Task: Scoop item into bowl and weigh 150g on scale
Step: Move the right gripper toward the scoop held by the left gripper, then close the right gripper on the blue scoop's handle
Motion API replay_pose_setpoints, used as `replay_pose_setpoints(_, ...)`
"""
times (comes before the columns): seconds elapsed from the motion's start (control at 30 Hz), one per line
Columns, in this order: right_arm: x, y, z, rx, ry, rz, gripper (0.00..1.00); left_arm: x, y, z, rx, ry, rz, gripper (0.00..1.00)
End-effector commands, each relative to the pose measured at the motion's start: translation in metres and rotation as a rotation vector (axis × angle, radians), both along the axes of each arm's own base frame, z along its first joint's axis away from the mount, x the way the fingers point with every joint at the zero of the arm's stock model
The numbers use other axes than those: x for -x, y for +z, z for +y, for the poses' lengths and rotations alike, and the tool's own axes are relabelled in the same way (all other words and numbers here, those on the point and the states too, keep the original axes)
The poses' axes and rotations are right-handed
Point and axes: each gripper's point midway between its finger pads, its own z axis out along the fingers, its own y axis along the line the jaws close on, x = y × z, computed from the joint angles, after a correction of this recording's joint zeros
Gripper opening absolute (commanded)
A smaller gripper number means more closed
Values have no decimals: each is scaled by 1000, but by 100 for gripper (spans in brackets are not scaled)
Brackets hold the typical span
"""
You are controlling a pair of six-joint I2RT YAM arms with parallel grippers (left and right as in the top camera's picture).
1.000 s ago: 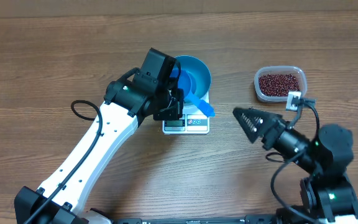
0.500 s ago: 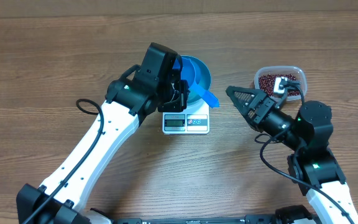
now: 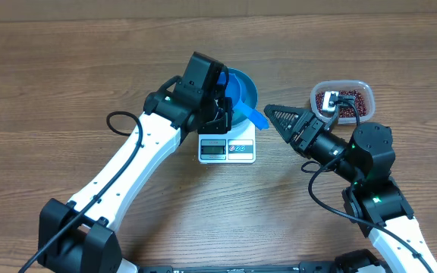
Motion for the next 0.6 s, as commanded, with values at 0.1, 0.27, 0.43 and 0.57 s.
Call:
replay_pose_setpoints(0.1,-5,11,-1,-1,-25,-29,99,-1,-2,-3,7,7,6,5)
replay_pose_setpoints(0.27,-5,10,-1,0,-27,-26,99,0,-1,-6,20,-2,9,4)
replay_pose_setpoints(0.43,-8,10,-3,4,-44,-26,99,3,0,-10,39,-17,17,4)
replay_pose_setpoints(0.57,-10,9,-5,7,-58,-27,99,10,0,-15,67,-45,47,5)
